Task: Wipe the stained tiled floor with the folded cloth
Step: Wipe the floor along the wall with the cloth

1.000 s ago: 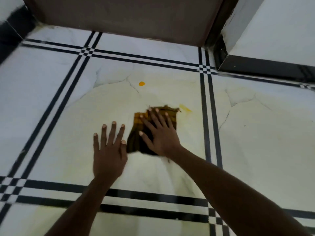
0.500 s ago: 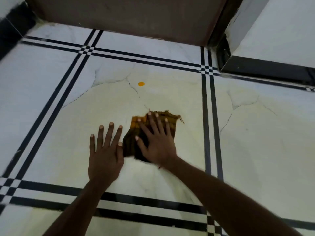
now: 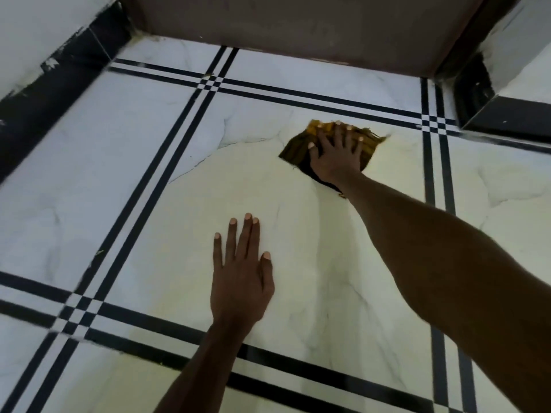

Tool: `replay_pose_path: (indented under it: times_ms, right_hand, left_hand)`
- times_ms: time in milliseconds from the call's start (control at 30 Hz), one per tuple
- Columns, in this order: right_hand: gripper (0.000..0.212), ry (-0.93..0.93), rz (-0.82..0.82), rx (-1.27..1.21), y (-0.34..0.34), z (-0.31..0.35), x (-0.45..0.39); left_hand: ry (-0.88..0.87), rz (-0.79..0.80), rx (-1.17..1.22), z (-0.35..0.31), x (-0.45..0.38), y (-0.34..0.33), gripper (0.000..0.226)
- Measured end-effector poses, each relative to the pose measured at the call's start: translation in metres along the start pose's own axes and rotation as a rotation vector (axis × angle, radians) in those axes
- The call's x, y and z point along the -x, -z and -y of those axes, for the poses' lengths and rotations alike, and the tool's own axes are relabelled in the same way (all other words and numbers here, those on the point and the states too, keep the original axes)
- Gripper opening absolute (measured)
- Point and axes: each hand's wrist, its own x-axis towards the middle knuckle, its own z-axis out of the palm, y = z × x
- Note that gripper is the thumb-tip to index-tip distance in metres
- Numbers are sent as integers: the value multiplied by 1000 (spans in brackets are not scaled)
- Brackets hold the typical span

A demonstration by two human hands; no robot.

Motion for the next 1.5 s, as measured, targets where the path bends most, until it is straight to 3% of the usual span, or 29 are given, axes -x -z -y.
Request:
replay_pose_path:
  times_ms: [133, 267, 333, 400, 467, 533, 600, 667, 800, 867, 933, 1000, 1067, 1167, 1233, 1300, 1400, 1500]
  right_hand:
    - [61, 434, -67, 109, -24, 22, 61]
    - [60, 784, 27, 225, -21, -56, 155]
    - [60, 738, 9, 239, -9, -110, 151]
    - [61, 474, -49, 200, -1, -134, 115]
    - [66, 157, -71, 83, 2, -116, 73]
    - [66, 14, -84, 36, -5, -72, 46]
    - [63, 101, -78, 32, -17, -20, 49]
    - [61, 302, -93, 44, -34, 21, 82]
    - [59, 663, -21, 103, -57, 30, 218]
    - [59, 798, 56, 176, -56, -4, 278]
    - [61, 895, 98, 205, -42, -50, 295]
    - [60, 896, 87, 232, -30, -85, 269]
    - [59, 737, 5, 201, -27, -92, 220]
    - [64, 318, -113, 107, -30, -50, 146]
    - [65, 163, -112, 35, -37, 4, 115]
    - [63, 218, -88, 10, -44, 58, 112]
    - [67, 525, -35, 32, -60, 111, 163]
    - [59, 826, 25, 119, -71, 88, 255]
  left_hand:
    - [18, 0, 32, -1, 0, 0, 63]
    - [54, 6, 56, -2, 2, 2, 66]
    - [62, -1, 43, -4, 2, 1, 66]
    - [55, 3, 25, -4, 2, 0, 66]
    - [39, 5, 17, -3, 1, -1, 66]
    - [24, -3, 44, -2, 2, -2, 66]
    - [33, -42, 150, -2, 2, -1, 65]
    - [87, -111, 335, -2, 1, 4, 63]
    - [179, -131, 652, 2, 5, 25, 63]
    - [178, -88, 612, 10, 8, 34, 61]
    - [144, -68, 414, 26, 15, 36, 60]
    - [136, -69, 179, 49, 24, 32, 61]
    - [207, -64, 45, 66, 34, 27, 61]
    - [262, -100, 53, 69, 38, 23, 58]
    - [296, -140, 160, 67, 36, 22, 59]
    - [308, -179, 285, 66, 37, 25, 59]
    - [315, -205, 467, 71, 39, 32, 60]
    - [307, -190, 549, 76, 44, 43, 58]
